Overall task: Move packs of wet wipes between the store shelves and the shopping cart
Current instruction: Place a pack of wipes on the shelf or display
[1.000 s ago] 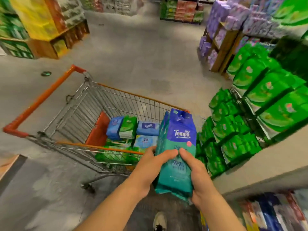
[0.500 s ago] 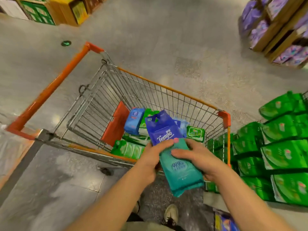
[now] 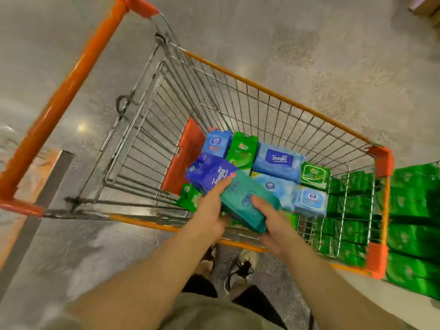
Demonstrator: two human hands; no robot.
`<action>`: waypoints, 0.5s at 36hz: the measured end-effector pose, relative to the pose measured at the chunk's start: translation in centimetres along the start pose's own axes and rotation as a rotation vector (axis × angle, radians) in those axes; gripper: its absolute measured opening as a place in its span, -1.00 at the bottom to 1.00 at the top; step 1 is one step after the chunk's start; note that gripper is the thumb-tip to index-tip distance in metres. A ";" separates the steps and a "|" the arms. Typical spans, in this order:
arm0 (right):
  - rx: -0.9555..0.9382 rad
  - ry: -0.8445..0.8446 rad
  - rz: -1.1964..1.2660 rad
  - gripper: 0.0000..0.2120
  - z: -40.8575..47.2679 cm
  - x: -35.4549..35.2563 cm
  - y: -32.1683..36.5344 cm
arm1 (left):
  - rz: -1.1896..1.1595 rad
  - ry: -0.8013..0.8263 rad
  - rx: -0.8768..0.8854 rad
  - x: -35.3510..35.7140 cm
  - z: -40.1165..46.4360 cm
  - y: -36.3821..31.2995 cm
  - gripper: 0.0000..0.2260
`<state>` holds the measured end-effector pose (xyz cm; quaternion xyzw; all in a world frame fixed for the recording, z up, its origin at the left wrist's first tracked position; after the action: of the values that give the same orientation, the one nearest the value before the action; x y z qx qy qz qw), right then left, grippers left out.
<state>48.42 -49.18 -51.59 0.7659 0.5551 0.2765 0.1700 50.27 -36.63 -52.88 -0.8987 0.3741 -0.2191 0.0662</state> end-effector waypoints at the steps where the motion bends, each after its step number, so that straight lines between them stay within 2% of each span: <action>1: 0.018 0.003 -0.013 -0.47 0.8 0.1 -0.6 | 0.056 -0.011 -0.040 -0.4 0.7 -0.5 -0.68; 3: 0.019 -0.002 -0.073 -0.60 2.2 0.1 -1.0 | 0.186 -0.062 -0.085 -1.8 2.3 -2.1 -0.83; 4: 0.021 -0.003 -0.115 -0.68 2.8 0.0 -1.0 | 0.244 -0.084 -0.081 -2.3 2.9 -3.0 -0.78; 7: 0.052 0.012 -0.260 -0.77 4.7 -0.6 -1.3 | 0.456 -0.213 0.081 -4.9 5.6 -6.6 -0.22; 9: 0.068 0.027 -0.344 -0.70 5.9 -0.8 -1.5 | 0.717 -0.263 0.346 -5.2 6.0 -10.2 -0.09; 12: 0.109 0.079 -0.414 -0.68 7.6 -0.5 -2.8 | 1.481 -0.228 0.623 -1.9 5.4 -12.8 -0.16; 14: 0.145 0.103 -0.442 -0.68 9.0 -0.3 -3.9 | 1.890 -0.095 0.748 0.6 5.1 -11.8 -0.35; 16: 0.185 0.115 -0.445 -0.63 9.9 0.0 -5.0 | 2.072 0.070 0.732 1.4 5.9 -9.9 -0.52; 18: 0.223 0.108 -0.437 -0.64 10.6 0.0 -5.7 | 2.067 0.160 0.625 1.0 7.1 -8.6 -0.62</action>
<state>50.56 -46.81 -63.18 0.6259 0.7427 0.2109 0.1102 59.58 -31.51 -56.48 -0.0750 0.8817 -0.2008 0.4204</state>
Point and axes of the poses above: each hand's wrist, its own z-axis towards the middle knuckle, its own x-axis out of the palm, y = z × x, the point moved 10 cm from there along z, towards the middle knuckle, and after that the axes turned 11 degrees about -z, right-handed, at the moved point
